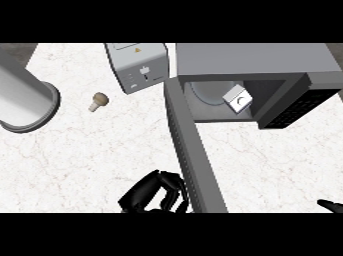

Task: Pick up the milk, place it into the microwave and close the microwave

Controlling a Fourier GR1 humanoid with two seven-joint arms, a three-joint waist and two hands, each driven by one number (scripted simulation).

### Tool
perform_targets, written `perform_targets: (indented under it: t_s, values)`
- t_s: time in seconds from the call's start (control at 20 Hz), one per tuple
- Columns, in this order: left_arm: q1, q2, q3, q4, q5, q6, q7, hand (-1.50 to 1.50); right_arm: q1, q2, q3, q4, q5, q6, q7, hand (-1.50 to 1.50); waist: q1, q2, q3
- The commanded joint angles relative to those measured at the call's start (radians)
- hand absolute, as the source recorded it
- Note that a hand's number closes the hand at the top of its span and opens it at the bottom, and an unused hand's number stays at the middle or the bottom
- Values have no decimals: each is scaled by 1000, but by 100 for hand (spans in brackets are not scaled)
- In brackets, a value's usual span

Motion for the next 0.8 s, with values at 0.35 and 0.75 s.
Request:
perform_targets:
  t_s: [0.35,0.75]
  values:
    - [-242,-7,-356,287,175,236,-112,150,12,-61,26,-85,-46,191,-49,-150,-25,3,-3]
    - [-380,-6,-496,263,406,466,-89,-150,21,-6,93,-237,-62,145,-8,-150,-78,8,-5]
